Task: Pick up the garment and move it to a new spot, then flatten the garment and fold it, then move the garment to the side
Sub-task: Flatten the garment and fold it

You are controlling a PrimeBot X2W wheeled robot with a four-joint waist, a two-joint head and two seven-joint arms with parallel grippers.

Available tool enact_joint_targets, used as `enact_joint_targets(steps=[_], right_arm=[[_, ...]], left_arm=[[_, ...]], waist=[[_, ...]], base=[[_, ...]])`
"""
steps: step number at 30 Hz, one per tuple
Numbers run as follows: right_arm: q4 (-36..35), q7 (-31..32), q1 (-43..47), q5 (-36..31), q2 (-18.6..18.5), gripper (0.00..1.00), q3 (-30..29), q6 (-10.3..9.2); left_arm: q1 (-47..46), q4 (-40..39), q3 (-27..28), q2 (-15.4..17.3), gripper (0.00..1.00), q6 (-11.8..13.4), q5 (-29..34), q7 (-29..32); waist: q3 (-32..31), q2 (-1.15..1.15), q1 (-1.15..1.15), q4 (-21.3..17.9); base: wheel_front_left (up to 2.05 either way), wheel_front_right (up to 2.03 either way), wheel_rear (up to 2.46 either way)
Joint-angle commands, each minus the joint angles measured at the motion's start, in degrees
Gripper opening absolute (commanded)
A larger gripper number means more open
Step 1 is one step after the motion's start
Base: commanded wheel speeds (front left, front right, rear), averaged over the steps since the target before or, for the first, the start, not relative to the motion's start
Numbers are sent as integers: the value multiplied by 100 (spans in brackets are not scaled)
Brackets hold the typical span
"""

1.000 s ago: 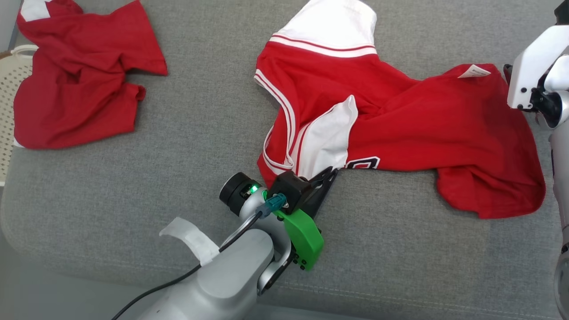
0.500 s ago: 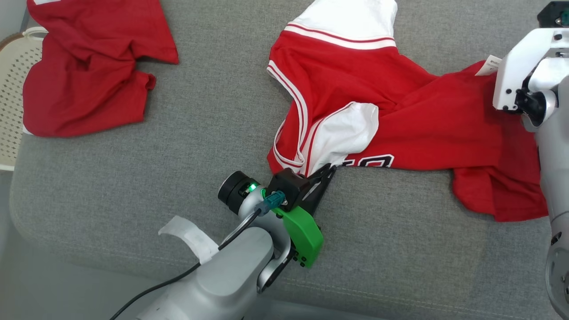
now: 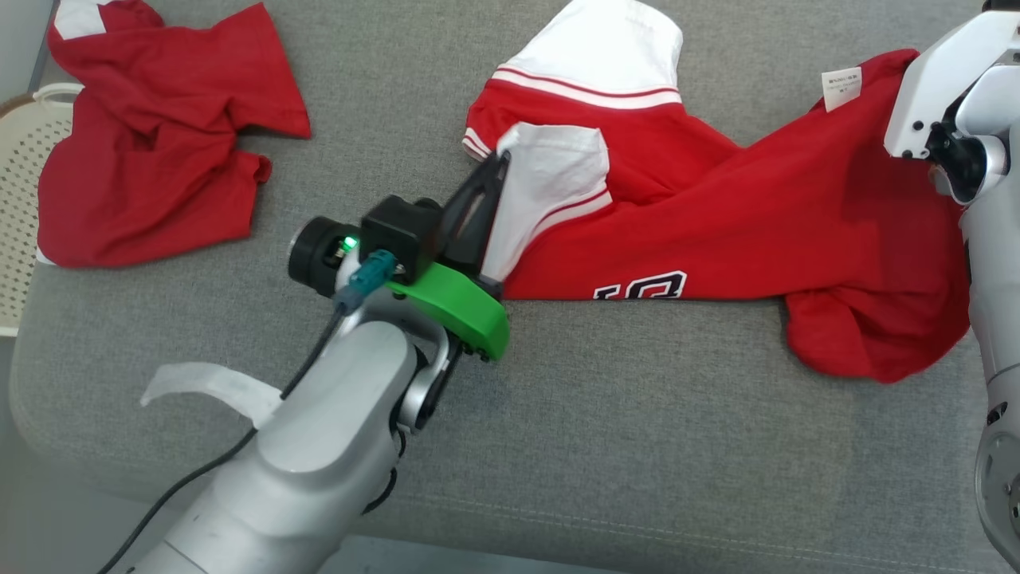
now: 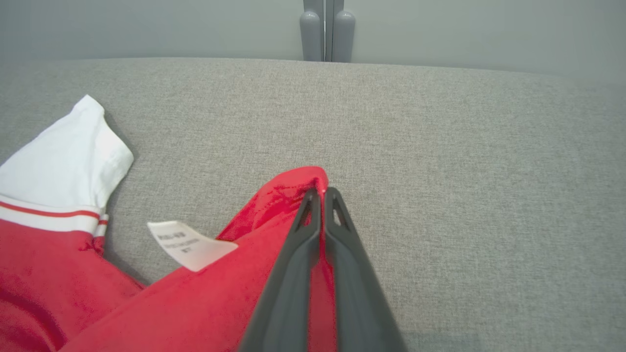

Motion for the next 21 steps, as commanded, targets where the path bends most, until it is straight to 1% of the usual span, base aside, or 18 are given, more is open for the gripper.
enact_joint_targets(steps=[1,6,13,18,21], right_arm=[[-37,-70,-24,55,-16,0,22,-8],[-266,-593,-130,307,-104,0,347,-8],[-569,-1144,-120,626,-315,0,761,-8],[-856,-1456,-165,845,-436,0,996,-8],[-1132,-1594,-226,945,-527,0,1135,-8]], left_arm=[[16,-50,60,44,0,26,38,-19],[58,-534,617,297,0,154,212,-19],[-16,-853,1275,563,0,315,319,-13],[-112,-1028,1543,702,0,290,354,-12],[-290,-1189,1709,765,0,382,441,-13]], waist=[[-128,0,0,-91],[-411,0,0,-278],[-838,0,0,-564],[-1079,0,0,-758],[-1135,0,0,-866]], base=[[0,0,0],[0,0,0],[0,0,0],[0,0,0],[0,0,0]])
